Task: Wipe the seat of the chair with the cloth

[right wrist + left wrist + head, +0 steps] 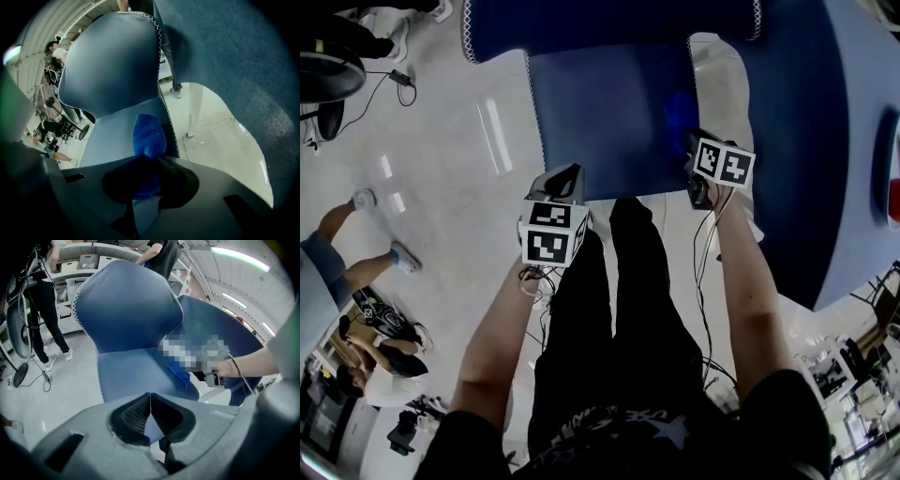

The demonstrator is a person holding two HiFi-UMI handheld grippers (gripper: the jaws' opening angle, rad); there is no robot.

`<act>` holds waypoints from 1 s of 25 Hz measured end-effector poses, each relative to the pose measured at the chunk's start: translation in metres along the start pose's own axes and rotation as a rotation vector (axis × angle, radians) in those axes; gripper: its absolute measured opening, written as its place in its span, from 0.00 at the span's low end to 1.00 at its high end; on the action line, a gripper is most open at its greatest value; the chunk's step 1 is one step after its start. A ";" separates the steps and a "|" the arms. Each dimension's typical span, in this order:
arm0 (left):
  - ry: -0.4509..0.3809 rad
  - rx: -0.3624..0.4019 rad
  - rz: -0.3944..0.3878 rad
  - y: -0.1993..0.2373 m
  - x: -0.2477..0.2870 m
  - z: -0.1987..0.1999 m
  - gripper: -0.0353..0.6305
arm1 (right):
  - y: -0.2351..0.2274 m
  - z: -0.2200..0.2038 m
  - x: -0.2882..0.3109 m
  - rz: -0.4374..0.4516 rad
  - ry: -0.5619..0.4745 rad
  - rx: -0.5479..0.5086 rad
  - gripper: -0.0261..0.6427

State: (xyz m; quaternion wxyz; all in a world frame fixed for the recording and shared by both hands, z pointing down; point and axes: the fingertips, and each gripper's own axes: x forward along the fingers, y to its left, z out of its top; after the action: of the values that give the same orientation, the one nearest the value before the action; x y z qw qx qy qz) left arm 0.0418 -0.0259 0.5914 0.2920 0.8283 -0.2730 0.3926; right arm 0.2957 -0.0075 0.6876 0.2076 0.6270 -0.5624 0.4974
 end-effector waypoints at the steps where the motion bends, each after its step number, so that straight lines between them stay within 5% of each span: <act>1: 0.000 -0.001 0.000 0.000 -0.001 0.000 0.09 | -0.004 0.000 -0.002 -0.017 -0.002 -0.007 0.16; 6: -0.001 -0.004 0.008 0.004 -0.009 -0.007 0.09 | -0.019 -0.005 -0.016 -0.107 -0.011 -0.025 0.14; 10: -0.017 -0.018 0.016 0.008 -0.016 -0.011 0.09 | -0.009 -0.008 -0.026 -0.097 -0.030 -0.020 0.13; 25: -0.033 -0.130 0.109 0.059 -0.070 -0.070 0.09 | 0.209 -0.056 -0.009 0.260 0.013 -0.157 0.12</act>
State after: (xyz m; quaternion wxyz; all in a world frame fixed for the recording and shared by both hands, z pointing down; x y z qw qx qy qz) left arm -0.0705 -0.0020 0.5874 0.3189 0.7978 -0.3473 0.3757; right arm 0.0844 -0.0159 0.6404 0.1935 0.5274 -0.6746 0.4789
